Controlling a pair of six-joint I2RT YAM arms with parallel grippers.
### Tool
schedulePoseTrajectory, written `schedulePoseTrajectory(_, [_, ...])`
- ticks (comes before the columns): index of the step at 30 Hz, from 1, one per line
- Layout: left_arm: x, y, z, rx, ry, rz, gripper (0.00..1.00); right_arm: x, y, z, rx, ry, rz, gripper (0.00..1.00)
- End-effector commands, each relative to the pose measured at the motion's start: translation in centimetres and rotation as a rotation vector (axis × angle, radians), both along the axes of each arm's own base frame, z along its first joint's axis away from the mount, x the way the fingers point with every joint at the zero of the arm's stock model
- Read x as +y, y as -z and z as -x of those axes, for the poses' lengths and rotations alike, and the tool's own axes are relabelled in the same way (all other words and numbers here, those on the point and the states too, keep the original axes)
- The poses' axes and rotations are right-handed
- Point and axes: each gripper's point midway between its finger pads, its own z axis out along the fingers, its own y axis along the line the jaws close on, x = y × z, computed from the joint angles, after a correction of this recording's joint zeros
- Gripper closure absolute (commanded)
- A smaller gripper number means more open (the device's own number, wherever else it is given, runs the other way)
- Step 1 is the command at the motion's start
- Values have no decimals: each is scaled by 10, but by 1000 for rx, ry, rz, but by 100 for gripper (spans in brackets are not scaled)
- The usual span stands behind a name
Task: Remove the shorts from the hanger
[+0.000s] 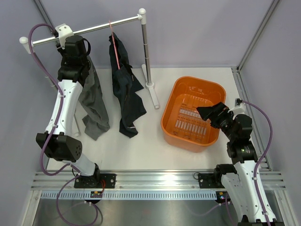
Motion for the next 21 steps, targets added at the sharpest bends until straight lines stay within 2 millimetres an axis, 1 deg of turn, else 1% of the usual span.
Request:
schedulePoseTrajectory(1, [4, -26, 3, -73, -27, -3, 65, 3, -12, -2, -53, -24, 5, 1])
schedulePoseTrajectory(3, [3, -25, 1, -72, -23, -5, 67, 3, -12, -2, -55, -26, 5, 1])
schedulePoseTrajectory(4, [3, -27, 1, -76, -24, -4, 72, 3, -12, -2, -54, -27, 6, 0])
schedulePoseTrajectory(7, [1, -27, -2, -73, -9, -1, 80, 3, -12, -4, -53, -27, 12, 1])
schedulePoseTrajectory(8, [0, -27, -3, -70, -3, 0, 85, 4, -12, -3, -53, -31, 11, 0])
schedulePoseTrajectory(10, [-2, -28, -4, -70, 8, 1, 93, 4, -13, -4, -55, -33, 11, 1])
schedulePoseTrajectory(11, [-3, -28, -5, -69, 15, 4, 100, 4, -13, -3, -53, -34, 11, 1])
schedulePoseTrajectory(14, [-9, -31, -7, -80, 54, 14, 100, 4, -12, -3, -53, -32, 14, 1])
schedulePoseTrajectory(15, [-13, -33, -9, -87, 86, 17, 100, 4, -12, -4, -54, -33, 14, 1])
schedulePoseTrajectory(18, [-26, -47, -10, -122, 161, 31, 100, 4, -11, -4, -52, -37, 16, 1])
schedulePoseTrajectory(19, [-27, -57, -7, -140, 173, 32, 100, 4, -12, -4, -55, -37, 16, 1])
schedulePoseTrajectory(21, [-36, -67, -6, -160, 225, 38, 100, 5, -11, -4, -55, -40, 16, 0])
